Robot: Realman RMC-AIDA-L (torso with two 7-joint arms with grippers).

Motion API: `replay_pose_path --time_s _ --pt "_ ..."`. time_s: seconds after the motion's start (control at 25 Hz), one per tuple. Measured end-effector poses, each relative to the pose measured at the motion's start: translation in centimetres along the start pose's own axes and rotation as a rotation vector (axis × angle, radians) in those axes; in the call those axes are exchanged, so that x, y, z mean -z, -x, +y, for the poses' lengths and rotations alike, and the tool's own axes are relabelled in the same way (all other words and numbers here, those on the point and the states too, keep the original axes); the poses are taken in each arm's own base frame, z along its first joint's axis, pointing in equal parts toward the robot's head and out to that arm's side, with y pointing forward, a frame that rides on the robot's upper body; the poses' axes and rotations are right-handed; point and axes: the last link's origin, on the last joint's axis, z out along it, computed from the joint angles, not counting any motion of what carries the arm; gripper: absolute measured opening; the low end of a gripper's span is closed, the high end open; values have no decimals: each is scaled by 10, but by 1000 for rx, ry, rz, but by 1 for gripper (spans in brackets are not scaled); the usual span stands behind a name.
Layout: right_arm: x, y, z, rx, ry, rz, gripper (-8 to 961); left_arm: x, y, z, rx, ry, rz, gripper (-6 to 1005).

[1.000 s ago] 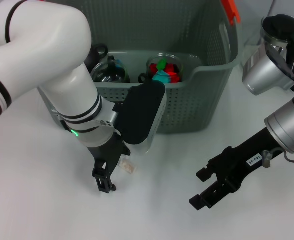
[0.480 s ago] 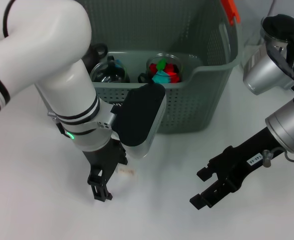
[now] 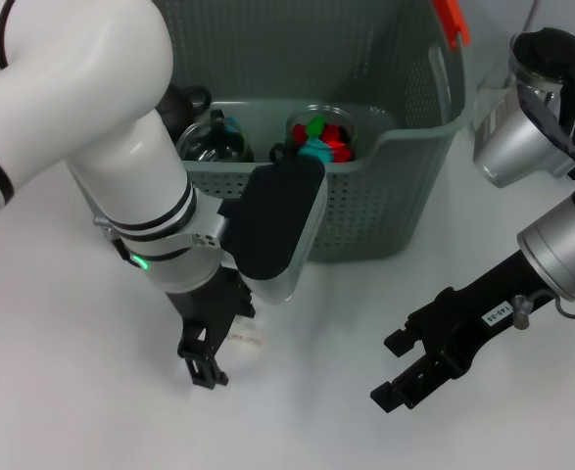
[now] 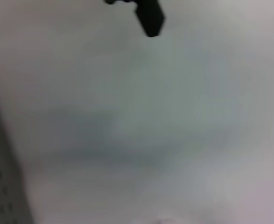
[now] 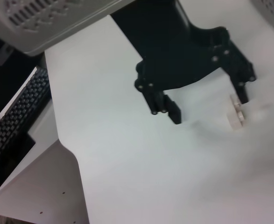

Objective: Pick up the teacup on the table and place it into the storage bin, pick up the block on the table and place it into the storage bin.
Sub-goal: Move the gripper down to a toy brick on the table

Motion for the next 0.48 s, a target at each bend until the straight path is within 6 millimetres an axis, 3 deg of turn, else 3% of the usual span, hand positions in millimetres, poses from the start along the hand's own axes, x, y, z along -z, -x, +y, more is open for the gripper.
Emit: replay_pose_path --time_s 0.48 --pt "-1 0 0 1 1 1 945 -6 0 -9 16 -52 -6 876"
